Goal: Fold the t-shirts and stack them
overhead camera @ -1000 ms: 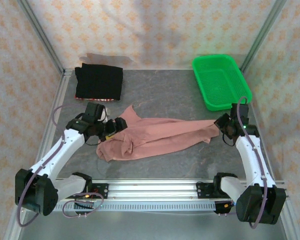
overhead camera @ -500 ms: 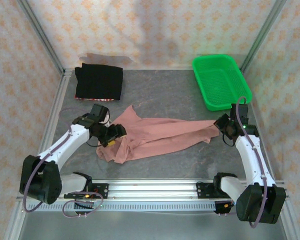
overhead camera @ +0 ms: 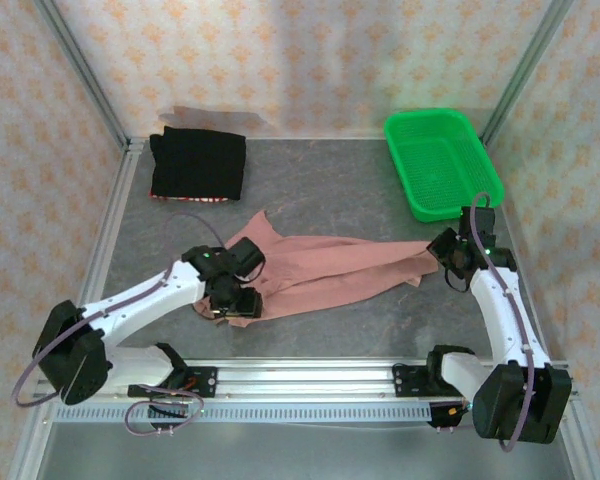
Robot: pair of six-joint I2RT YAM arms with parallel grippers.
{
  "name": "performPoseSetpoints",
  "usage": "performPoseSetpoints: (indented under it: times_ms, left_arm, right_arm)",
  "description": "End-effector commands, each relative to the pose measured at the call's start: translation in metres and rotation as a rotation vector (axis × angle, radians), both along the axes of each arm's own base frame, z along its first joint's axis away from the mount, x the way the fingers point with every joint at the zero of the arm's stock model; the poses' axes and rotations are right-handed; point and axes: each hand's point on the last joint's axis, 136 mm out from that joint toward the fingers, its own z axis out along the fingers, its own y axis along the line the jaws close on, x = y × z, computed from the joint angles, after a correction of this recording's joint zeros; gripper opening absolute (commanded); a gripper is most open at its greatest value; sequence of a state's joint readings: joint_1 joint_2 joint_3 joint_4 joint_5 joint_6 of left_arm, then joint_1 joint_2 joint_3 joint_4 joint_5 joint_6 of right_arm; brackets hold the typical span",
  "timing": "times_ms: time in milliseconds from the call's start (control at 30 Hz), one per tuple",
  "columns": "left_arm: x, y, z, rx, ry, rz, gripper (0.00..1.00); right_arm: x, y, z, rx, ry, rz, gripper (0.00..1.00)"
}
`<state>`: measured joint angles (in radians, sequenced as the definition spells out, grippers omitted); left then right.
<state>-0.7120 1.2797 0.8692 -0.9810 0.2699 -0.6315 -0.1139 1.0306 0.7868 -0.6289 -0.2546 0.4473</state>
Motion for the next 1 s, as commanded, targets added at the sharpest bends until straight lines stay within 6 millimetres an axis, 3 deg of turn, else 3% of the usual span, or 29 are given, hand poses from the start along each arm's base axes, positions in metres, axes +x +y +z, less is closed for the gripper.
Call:
performPoseSetpoints:
  times_ms: [0, 233, 533, 967]
  left_arm:
    - [0.006, 0.005, -0.003, 0.146, -0.042, -0.049, 0.5]
    - [0.016, -0.008, -0.015, 0.306, -0.056, -0.166, 0.45]
    - [0.016, 0.003, -0.017, 0.454, -0.05, -0.23, 0.4]
    - [0.004, 0.006, -0.037, 0.469, -0.016, -0.25, 0.4]
  right_arm:
    - [-0.002, 0.0, -0.002, -0.012, 0.014, 0.011, 0.0]
    - [-0.005, 0.0, -0.006, -0.012, 0.027, 0.018, 0.0]
    - [-0.009, 0.0, -0.008, -0.027, 0.04, 0.029, 0.0]
    - [-0.007, 0.0, -0.013, -0.02, 0.049, 0.03, 0.0]
